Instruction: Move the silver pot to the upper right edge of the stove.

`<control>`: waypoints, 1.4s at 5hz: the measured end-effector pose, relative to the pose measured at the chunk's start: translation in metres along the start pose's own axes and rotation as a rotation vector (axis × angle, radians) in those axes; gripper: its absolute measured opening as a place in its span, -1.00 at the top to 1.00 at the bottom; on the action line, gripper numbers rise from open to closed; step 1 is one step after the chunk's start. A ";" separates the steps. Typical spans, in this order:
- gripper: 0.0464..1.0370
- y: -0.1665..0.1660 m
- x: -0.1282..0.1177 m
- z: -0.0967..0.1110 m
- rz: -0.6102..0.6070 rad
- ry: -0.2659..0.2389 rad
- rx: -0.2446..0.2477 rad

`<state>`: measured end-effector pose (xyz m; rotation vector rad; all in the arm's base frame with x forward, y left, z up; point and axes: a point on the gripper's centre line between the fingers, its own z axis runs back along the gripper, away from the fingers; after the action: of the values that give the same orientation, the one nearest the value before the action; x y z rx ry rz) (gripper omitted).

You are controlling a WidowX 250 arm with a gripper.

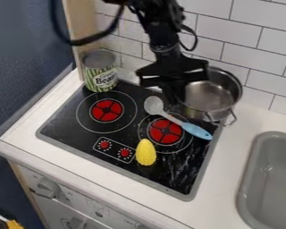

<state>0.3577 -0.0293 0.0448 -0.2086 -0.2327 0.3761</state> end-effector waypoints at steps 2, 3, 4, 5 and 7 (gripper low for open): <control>0.94 -0.019 0.007 -0.042 0.010 0.023 -0.004; 0.94 -0.026 0.001 -0.057 -0.008 0.027 0.010; 0.90 -0.033 -0.001 -0.063 -0.016 0.033 0.005; 0.54 -0.034 0.002 -0.065 -0.016 0.030 0.011; -0.56 -0.034 0.001 -0.064 -0.020 0.024 0.005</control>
<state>0.3870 -0.0698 -0.0076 -0.2058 -0.2104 0.3538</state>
